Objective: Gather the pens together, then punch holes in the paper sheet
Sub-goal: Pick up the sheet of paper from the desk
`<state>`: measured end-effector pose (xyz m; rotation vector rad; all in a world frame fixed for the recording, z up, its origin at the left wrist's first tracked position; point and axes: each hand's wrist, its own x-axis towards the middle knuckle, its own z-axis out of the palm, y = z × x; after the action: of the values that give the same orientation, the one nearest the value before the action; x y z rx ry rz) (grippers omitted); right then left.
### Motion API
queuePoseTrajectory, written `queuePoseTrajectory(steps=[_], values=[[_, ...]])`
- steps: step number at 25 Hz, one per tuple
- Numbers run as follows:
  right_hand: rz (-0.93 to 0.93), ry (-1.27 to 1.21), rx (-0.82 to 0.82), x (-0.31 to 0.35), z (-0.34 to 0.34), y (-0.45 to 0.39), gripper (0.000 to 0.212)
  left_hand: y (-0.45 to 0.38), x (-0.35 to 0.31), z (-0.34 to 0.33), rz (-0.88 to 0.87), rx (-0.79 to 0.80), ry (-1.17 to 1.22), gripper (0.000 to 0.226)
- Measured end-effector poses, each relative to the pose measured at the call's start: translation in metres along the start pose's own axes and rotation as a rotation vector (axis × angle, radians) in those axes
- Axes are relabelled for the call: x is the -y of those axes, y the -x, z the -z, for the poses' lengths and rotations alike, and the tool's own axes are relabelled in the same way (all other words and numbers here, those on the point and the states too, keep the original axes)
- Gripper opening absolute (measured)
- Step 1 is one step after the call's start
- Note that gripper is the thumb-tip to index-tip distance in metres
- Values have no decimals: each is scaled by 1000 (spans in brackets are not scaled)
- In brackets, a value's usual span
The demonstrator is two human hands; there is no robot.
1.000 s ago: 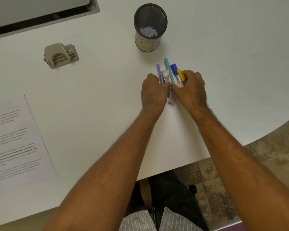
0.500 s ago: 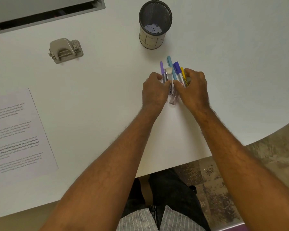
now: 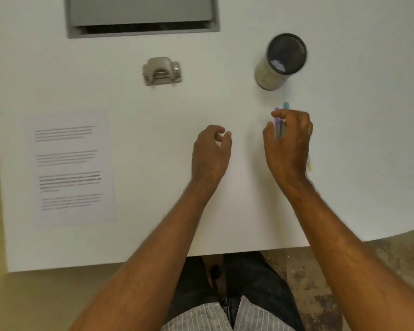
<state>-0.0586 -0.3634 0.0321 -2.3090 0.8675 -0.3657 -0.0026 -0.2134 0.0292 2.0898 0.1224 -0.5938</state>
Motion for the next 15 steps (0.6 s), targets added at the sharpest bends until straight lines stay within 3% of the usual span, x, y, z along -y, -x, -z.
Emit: queuePoseTrajectory(steps=[8, 11, 15], values=[[243, -88, 545, 134, -120, 77, 23, 48, 135, 200, 168, -477, -24, 21], [338, -35, 704, 169, -162, 92, 31, 62, 179, 232, 194, -514, -210, 30], [410, 65, 765, 200, -204, 82, 43, 55, 209, 238, 233, -402, -462, 52]])
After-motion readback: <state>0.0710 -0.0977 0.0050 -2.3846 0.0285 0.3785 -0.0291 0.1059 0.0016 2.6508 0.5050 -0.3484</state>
